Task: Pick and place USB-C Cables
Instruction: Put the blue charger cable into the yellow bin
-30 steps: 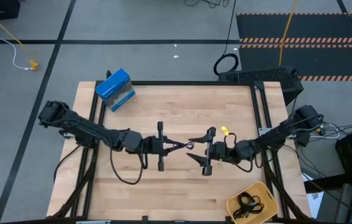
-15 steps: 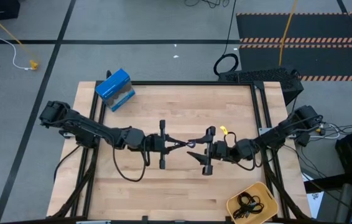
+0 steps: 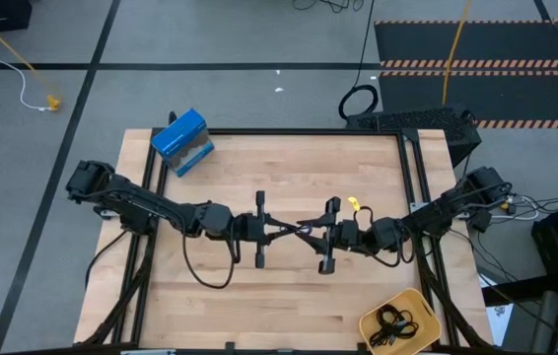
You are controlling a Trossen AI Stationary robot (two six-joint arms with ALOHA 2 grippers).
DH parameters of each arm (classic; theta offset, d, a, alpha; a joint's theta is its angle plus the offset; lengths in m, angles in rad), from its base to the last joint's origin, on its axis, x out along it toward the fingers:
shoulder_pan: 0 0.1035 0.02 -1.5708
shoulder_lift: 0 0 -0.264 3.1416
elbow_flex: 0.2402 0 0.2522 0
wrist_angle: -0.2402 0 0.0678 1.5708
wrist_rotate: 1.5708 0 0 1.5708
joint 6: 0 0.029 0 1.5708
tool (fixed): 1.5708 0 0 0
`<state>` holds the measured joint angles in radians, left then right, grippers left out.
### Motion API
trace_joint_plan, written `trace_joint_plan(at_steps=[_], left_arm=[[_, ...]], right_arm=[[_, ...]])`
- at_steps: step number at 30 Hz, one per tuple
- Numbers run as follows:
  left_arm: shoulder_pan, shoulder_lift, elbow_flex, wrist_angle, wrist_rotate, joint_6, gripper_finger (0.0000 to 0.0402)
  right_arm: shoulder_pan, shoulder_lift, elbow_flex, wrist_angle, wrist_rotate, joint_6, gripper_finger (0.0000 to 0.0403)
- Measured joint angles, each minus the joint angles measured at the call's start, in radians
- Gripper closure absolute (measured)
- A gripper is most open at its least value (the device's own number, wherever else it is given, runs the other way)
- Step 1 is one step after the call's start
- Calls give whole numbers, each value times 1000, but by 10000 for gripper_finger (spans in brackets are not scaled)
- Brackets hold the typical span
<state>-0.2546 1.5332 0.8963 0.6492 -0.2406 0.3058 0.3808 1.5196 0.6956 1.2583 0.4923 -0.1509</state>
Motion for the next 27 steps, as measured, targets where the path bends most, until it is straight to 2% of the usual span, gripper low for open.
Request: trace_joint_plan(at_steps=[15,27], left_arm=[[1,1,0,-21,12,-29,364],[-10,-14,0,-70,13,-91,251]], right_arm=[[0,0,0,-35,3,-2,373],[5,-7,0,-102,4,33,382]])
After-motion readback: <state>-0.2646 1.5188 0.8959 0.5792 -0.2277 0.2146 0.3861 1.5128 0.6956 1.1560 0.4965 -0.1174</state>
